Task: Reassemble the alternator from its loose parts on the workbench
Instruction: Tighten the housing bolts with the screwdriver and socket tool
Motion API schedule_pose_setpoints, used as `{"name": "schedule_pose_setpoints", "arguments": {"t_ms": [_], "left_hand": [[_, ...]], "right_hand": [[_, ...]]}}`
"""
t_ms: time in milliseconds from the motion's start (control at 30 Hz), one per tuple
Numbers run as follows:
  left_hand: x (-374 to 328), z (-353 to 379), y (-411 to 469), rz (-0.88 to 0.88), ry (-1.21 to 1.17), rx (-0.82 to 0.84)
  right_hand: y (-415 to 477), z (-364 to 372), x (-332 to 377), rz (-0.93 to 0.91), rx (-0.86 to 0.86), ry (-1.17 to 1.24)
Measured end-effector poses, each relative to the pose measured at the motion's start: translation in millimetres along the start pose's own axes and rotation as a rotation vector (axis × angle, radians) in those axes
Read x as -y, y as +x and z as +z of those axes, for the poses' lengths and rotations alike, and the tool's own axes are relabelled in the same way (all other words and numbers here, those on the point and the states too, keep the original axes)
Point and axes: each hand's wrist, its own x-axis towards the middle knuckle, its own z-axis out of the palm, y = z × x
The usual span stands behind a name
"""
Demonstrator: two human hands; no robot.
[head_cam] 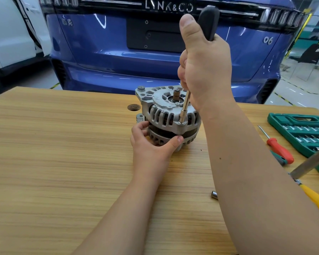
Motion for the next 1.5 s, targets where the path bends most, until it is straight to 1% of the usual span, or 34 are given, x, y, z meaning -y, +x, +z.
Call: {"name": "schedule_pose_setpoints", "arguments": {"t_ms": [133, 300, 433, 567, 933, 1167, 1367, 1433, 1500], "left_hand": [[-0.3, 8.2, -5.3, 0.02, 0.014, -0.059], [2.2, 12.5, -6.7, 0.004, 0.003, -0.088], [1.6, 12.7, -6.3, 0.005, -0.025, -0.081], [0.1, 11.9, -6.1, 0.002, -0.016, -0.085], [3.3, 11.7, -4.9, 0.004, 0.007, -0.107], [2.9, 11.7, -5.8, 0.004, 0.043, -0.116], [1.2, 10.7, -7.6, 0.009, 0.055, -0.122], [3.1, 10.8, -6.9, 0.021, 0.05, -0.12], [5.4, 11.6, -6.7, 0.032, 0.053, -0.123]], "right_hand": [[0.0, -3.7, -0.1, -0.015, -0.009, 0.007], [4.1, -5.5, -3.1, -0.029, -0.017, -0.007], [5.9, -5.9, -4.6, 0.019, -0.018, 0.014], [5.2, -3.0, -4.3, 0.025, -0.052, -0.023], [-0.5, 2.0, -2.1, -0.042, -0.098, -0.058], [-1.3, 2.9, -0.1, -0.044, -0.118, -0.083], [-3.5, 5.1, 0.8, -0.076, -0.196, -0.163], [-3.4, 5.3, -0.1, -0.068, -0.189, -0.153], [-1.8, 2.0, -0.4, -0.047, -0.134, -0.102]]}}
